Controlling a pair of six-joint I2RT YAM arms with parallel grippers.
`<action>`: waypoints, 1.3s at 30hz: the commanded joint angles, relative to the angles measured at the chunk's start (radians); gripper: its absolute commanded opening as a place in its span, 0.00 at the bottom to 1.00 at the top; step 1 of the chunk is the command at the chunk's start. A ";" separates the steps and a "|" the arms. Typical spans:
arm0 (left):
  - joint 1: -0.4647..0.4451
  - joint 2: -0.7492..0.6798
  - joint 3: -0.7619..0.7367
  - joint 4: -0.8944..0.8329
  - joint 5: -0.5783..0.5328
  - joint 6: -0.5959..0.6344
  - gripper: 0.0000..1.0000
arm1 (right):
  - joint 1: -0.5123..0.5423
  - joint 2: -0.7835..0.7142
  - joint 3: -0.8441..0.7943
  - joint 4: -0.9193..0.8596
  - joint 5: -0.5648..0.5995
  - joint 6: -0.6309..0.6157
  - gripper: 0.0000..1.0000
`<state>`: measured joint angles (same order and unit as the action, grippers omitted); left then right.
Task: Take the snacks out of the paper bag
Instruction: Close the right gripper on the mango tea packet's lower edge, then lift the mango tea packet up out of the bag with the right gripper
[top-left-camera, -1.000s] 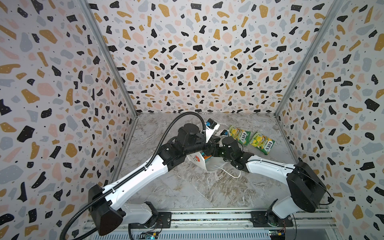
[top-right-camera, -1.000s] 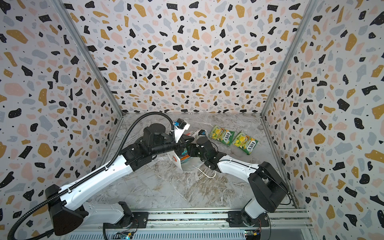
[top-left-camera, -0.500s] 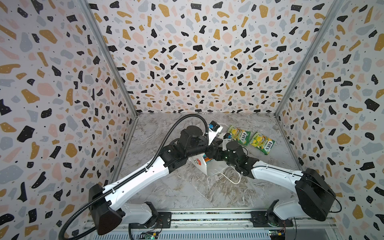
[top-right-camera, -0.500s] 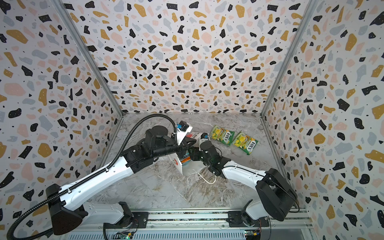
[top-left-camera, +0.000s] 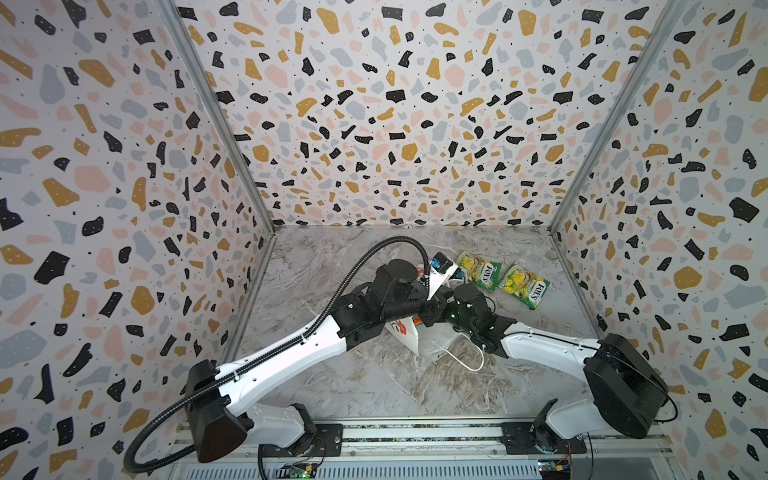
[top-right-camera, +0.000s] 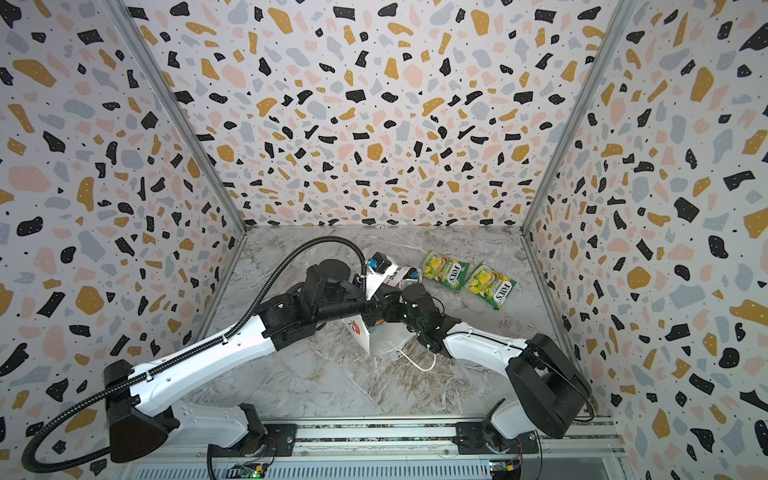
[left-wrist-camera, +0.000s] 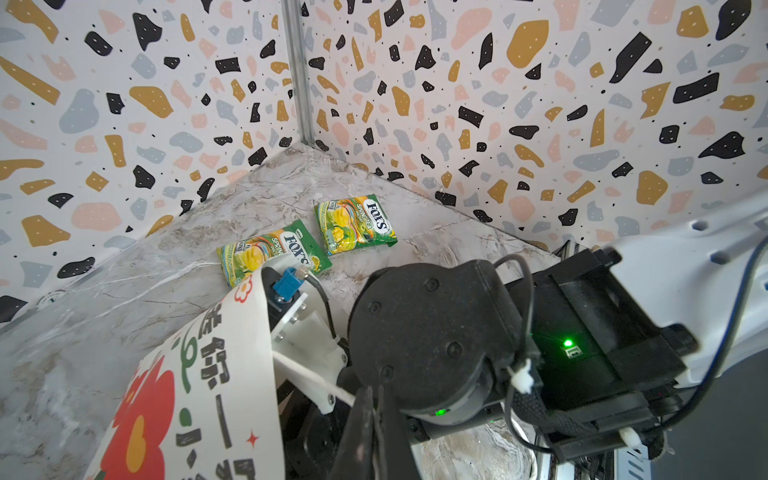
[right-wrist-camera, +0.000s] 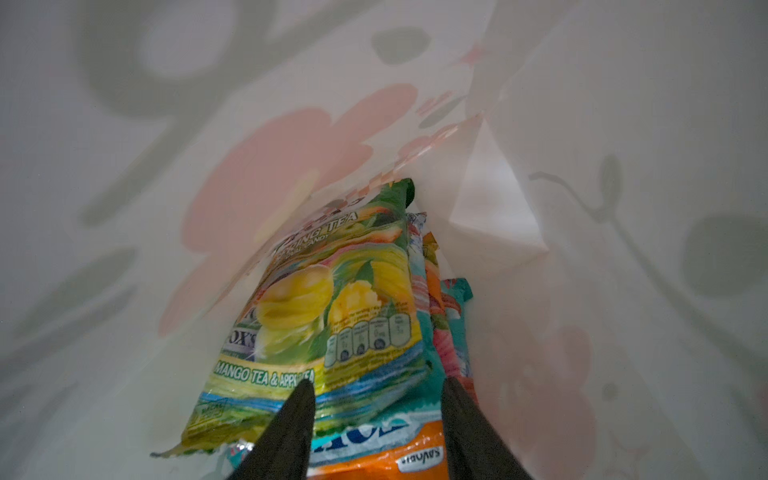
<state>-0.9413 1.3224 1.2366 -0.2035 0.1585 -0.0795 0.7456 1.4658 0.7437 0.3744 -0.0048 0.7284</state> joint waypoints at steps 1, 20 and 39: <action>-0.013 -0.009 0.018 0.022 0.012 0.015 0.00 | -0.005 0.023 0.055 0.003 0.018 0.017 0.52; -0.015 -0.017 0.014 0.021 -0.007 0.023 0.00 | -0.005 0.117 0.070 0.003 -0.089 -0.026 0.38; -0.015 -0.039 0.007 0.020 -0.099 0.030 0.00 | -0.005 -0.005 -0.005 -0.009 -0.087 -0.070 0.00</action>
<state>-0.9504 1.3178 1.2366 -0.2176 0.0944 -0.0628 0.7387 1.5135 0.7444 0.3660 -0.0792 0.6758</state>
